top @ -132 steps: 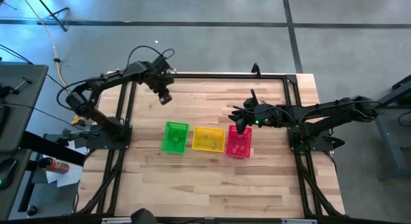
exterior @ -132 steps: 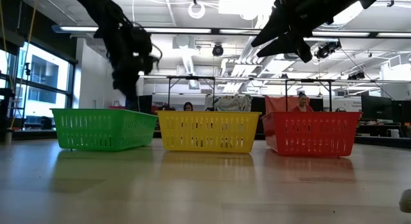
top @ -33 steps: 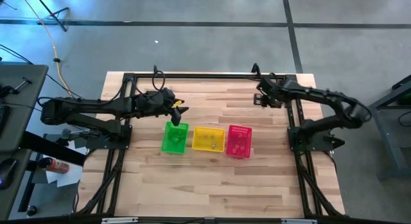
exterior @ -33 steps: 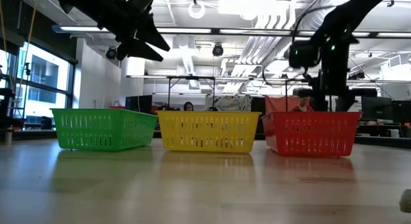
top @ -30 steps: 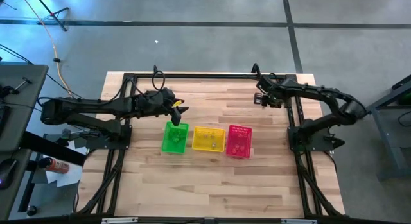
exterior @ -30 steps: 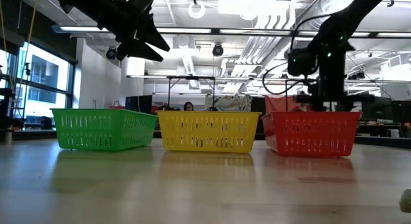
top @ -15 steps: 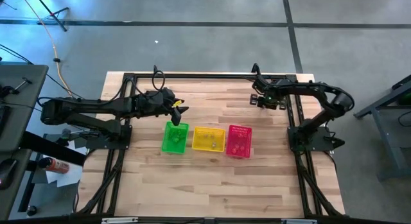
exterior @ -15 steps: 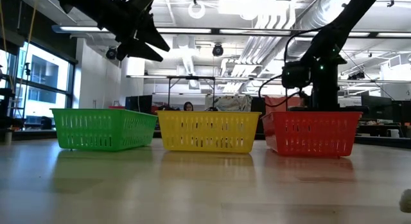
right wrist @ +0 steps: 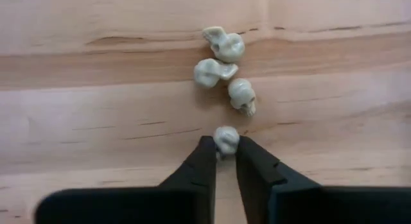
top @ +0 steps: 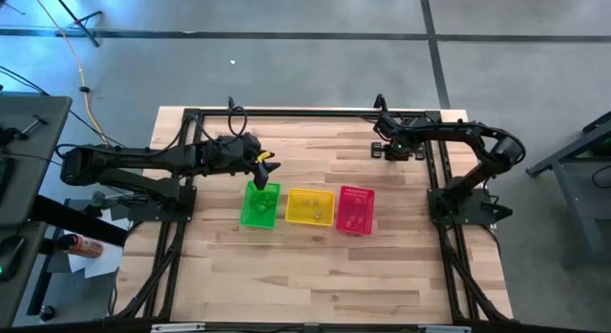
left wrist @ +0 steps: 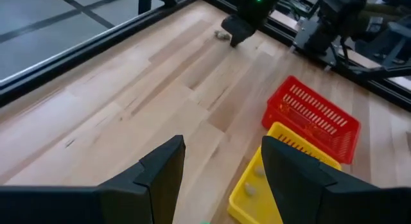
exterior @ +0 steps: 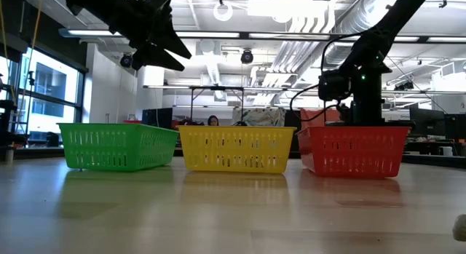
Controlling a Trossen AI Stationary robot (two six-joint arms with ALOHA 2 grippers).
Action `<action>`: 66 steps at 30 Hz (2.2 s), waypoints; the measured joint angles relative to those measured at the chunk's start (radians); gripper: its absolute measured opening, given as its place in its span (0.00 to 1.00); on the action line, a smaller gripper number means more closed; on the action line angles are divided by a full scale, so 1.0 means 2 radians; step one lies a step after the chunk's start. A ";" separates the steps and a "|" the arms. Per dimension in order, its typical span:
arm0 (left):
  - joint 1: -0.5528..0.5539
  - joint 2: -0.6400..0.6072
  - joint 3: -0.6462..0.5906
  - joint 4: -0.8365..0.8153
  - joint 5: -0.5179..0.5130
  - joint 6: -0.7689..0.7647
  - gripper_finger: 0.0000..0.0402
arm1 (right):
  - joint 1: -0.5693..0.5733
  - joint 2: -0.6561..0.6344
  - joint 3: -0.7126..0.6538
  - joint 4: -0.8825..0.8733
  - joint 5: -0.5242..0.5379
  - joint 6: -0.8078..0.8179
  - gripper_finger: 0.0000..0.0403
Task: Sort Halloween decoration
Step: Put the white skull toy into the yellow basket
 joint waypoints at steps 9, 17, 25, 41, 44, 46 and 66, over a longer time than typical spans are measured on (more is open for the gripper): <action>0.000 -0.006 0.000 -0.004 0.018 -0.025 0.49 | 0.016 -0.011 -0.002 0.002 0.019 -0.059 0.02; 0.001 -0.056 0.001 0.007 0.040 -0.014 0.49 | 0.034 -0.068 -0.003 0.003 0.026 -0.082 0.01; 0.006 -0.102 0.000 0.059 0.036 -0.006 0.49 | 0.069 -0.144 -0.003 0.057 -0.012 -0.126 0.01; 0.006 -0.147 0.000 0.162 0.049 0.014 0.49 | 0.243 -0.220 -0.002 0.383 -0.135 -0.225 0.01; 0.006 -0.147 0.000 0.166 0.049 0.014 0.49 | 0.280 -0.218 -0.001 0.419 -0.134 -0.240 0.01; 0.006 -0.147 0.000 0.166 0.049 0.014 0.49 | 0.301 -0.218 -0.001 0.427 -0.124 -0.247 0.01; 0.006 -0.147 0.000 0.167 0.045 0.014 0.49 | 0.389 -0.028 0.130 0.277 -0.108 -0.336 0.01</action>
